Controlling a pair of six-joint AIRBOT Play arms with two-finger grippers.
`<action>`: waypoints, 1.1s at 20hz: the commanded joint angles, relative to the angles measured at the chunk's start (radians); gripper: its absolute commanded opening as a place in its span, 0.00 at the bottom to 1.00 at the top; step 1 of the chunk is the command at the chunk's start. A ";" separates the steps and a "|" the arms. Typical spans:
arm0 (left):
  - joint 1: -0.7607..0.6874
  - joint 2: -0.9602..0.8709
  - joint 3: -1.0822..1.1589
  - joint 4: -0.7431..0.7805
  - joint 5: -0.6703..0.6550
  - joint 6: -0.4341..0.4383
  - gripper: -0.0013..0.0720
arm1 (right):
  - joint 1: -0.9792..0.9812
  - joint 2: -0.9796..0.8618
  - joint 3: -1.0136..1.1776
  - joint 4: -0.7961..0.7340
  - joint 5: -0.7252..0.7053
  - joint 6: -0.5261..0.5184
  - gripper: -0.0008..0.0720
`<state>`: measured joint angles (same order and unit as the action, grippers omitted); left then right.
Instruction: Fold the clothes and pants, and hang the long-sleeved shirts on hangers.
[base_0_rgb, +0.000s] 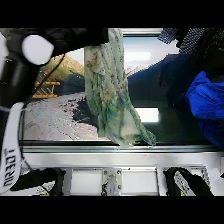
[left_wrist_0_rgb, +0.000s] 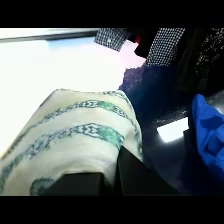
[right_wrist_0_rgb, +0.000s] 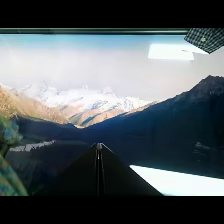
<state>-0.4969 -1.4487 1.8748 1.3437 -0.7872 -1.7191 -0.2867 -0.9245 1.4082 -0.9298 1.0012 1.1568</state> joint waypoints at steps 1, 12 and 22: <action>-0.012 -0.193 0.130 -0.070 0.051 0.005 0.03 | -0.003 -0.046 -0.003 -0.060 -0.002 0.014 0.03; 0.208 -0.129 -0.175 -0.053 -0.312 0.040 0.97 | 0.043 -0.165 -0.173 -0.122 0.200 0.043 0.93; 0.309 -0.015 -0.819 -0.092 -0.179 0.041 0.60 | 0.401 -0.334 -0.598 -0.121 0.050 0.044 0.93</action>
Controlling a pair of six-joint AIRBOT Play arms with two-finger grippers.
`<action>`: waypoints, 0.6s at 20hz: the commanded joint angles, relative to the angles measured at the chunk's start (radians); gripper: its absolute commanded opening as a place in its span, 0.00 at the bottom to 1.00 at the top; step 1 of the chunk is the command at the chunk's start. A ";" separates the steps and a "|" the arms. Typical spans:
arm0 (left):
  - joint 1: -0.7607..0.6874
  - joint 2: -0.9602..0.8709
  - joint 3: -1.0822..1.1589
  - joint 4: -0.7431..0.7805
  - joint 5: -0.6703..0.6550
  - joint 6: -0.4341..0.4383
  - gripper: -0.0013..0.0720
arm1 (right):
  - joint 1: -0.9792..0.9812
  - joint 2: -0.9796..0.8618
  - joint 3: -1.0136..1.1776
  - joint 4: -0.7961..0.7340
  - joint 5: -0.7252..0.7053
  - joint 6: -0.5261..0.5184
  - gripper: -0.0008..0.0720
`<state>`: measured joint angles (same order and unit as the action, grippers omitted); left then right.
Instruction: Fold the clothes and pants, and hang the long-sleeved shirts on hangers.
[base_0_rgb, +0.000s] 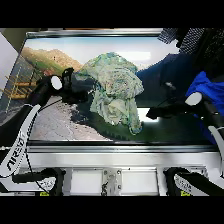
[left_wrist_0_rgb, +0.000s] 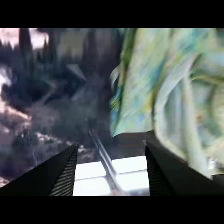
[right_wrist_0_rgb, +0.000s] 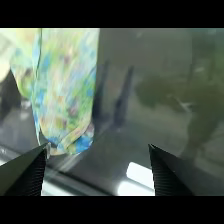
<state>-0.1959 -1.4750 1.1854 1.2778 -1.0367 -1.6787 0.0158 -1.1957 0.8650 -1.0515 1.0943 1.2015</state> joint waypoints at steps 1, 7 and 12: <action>0.008 0.011 -0.153 -0.043 0.105 0.008 0.60 | 0.122 -0.082 -0.055 0.002 -0.057 0.000 0.93; 0.008 -0.009 -0.198 -0.226 0.243 0.119 0.60 | 0.172 -0.156 -0.054 0.129 -0.132 -0.001 0.93; 0.005 -0.133 -0.098 -0.273 0.168 0.138 0.60 | 0.173 -0.186 -0.054 0.167 -0.149 0.000 0.93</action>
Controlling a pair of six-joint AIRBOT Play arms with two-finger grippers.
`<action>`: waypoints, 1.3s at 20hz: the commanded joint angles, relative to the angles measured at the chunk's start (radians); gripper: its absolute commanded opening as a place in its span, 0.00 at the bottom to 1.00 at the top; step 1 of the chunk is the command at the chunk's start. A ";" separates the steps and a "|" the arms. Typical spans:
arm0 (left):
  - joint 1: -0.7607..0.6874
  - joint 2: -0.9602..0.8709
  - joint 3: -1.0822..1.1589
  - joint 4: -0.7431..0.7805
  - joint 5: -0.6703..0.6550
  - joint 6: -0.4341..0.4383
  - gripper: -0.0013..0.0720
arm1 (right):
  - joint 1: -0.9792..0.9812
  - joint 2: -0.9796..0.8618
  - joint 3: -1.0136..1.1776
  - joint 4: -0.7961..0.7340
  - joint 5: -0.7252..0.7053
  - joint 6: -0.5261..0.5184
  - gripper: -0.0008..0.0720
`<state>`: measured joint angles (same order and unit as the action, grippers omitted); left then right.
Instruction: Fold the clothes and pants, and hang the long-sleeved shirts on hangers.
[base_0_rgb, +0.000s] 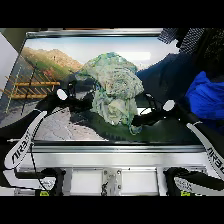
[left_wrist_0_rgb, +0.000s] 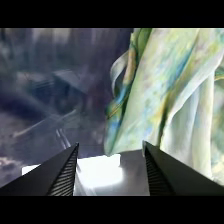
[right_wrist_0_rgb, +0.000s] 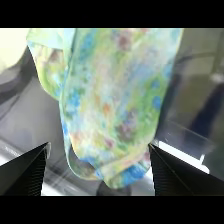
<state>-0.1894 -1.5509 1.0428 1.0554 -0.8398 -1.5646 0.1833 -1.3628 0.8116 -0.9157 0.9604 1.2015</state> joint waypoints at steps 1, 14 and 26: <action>-0.001 -0.077 0.065 -0.065 -0.038 0.028 0.60 | 0.005 -0.026 -0.001 0.031 -0.014 0.000 0.93; 0.027 -0.043 0.087 0.004 -0.111 0.029 0.03 | -0.046 0.001 0.065 -0.018 0.046 0.005 0.03; 0.105 0.487 -0.048 0.282 -0.312 0.016 0.03 | -0.599 0.278 0.319 -0.461 0.188 0.167 0.03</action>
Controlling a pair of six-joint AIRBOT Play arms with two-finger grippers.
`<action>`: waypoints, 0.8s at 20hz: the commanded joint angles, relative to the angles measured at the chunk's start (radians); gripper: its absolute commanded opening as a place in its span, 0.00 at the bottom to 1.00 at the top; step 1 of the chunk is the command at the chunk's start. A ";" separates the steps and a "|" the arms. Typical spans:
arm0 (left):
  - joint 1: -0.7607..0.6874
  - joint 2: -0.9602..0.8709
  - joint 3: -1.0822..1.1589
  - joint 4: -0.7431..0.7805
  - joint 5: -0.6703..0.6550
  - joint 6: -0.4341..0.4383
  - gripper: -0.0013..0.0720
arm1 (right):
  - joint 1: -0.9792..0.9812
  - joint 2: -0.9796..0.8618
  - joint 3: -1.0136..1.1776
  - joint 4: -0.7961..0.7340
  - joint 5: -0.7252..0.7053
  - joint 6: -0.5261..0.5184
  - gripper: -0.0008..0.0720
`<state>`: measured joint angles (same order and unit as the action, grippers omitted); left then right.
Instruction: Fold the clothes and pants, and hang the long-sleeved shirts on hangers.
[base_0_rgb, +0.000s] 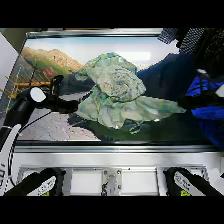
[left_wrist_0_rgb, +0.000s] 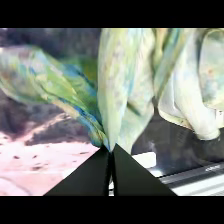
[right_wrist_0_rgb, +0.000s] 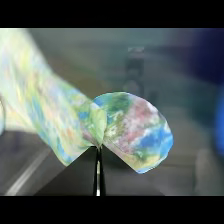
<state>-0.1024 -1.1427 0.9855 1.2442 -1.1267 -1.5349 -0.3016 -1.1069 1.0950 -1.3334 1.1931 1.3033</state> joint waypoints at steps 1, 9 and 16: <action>0.034 0.091 0.022 0.127 -0.025 -0.030 0.03 | -0.140 0.021 0.039 -0.043 -0.084 0.085 0.03; 0.108 -0.030 -0.035 0.175 -0.016 -0.037 0.03 | -0.162 -0.013 0.046 -0.068 -0.352 0.215 0.03; 0.116 -0.117 0.131 0.175 0.005 -0.037 0.06 | -0.158 0.008 0.062 -0.013 -0.328 0.010 0.74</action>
<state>0.0113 -1.2354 1.0489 1.4136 -1.1263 -1.5707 -0.4614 -1.1187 1.1538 -1.3769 0.8635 1.4094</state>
